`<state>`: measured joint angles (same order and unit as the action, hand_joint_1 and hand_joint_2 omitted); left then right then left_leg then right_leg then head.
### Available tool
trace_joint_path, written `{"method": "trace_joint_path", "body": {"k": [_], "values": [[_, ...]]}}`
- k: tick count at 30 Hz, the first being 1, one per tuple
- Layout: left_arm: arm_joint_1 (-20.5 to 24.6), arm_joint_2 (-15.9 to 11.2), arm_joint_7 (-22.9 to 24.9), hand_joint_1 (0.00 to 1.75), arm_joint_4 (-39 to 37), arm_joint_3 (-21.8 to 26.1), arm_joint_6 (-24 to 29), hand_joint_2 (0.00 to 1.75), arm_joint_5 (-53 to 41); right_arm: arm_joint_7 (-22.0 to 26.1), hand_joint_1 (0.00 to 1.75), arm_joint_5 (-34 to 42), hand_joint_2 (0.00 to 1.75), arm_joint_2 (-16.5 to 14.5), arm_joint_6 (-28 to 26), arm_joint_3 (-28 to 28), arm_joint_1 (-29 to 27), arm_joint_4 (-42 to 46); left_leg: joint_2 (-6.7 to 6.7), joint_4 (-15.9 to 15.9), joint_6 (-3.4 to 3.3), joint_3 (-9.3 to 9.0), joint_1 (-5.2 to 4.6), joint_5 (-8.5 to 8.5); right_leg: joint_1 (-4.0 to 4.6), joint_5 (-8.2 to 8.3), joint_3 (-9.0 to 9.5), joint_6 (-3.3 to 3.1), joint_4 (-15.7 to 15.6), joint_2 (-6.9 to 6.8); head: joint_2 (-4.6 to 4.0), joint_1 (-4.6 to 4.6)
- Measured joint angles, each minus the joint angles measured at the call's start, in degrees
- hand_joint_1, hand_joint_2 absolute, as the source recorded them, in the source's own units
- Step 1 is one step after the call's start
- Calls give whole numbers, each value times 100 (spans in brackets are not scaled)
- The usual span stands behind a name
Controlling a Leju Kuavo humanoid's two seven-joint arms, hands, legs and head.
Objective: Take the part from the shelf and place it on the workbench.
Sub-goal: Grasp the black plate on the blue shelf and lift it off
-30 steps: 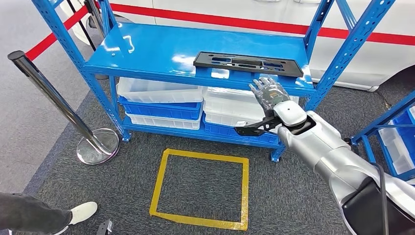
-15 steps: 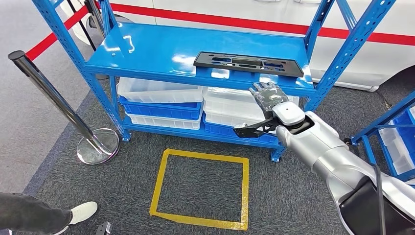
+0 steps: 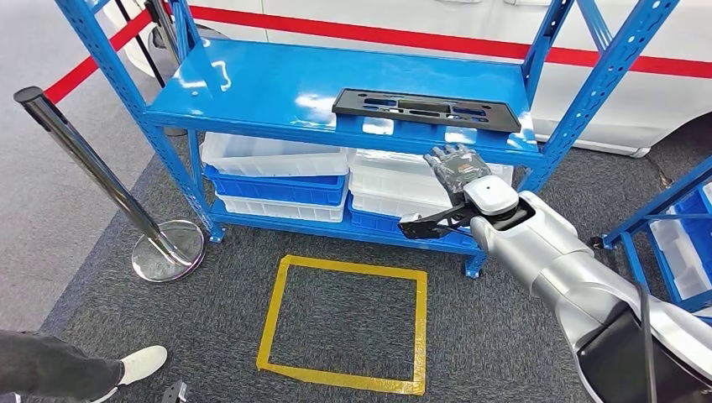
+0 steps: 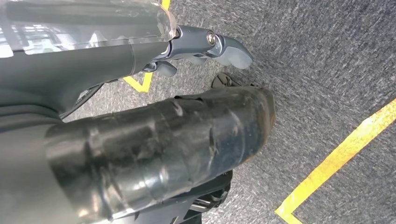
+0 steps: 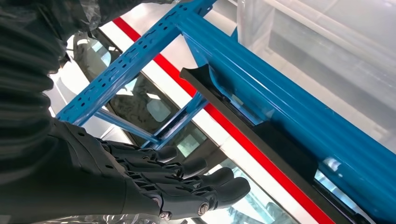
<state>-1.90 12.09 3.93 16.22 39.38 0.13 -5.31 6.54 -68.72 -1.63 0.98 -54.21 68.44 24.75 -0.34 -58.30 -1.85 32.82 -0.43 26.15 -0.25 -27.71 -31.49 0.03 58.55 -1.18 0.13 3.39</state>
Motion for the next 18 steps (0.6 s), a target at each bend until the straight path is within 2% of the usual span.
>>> {"method": "trace_joint_path", "body": {"k": [12, 16, 18], "values": [[-11, 21, 10, 0, 28, 78, -7, 0, -43, 1, 0, 0, 175, -25, 16, 0, 0, -8, 0, 0, 0, 0, 0, 0, 0, 0, 0, 0, 0, 0, 0, 0], [-16, 46, 50, 0, 77, 151, -34, 0, -201, 22, 0, 0, 0, -40, 22, -2, 1, -16, 0, 0, 0, 0, 0, 0, 0, 0, 0, 0, 0, 0, 0, 0], [-17, 57, 68, 0, 100, 203, -43, 0, -280, 45, 0, 0, 0, -49, 39, -3, 2, -18, 0, 0, 0, 0, 0, 0, 0, 0, 0, 0, 0, 0, 0, 0]]}}
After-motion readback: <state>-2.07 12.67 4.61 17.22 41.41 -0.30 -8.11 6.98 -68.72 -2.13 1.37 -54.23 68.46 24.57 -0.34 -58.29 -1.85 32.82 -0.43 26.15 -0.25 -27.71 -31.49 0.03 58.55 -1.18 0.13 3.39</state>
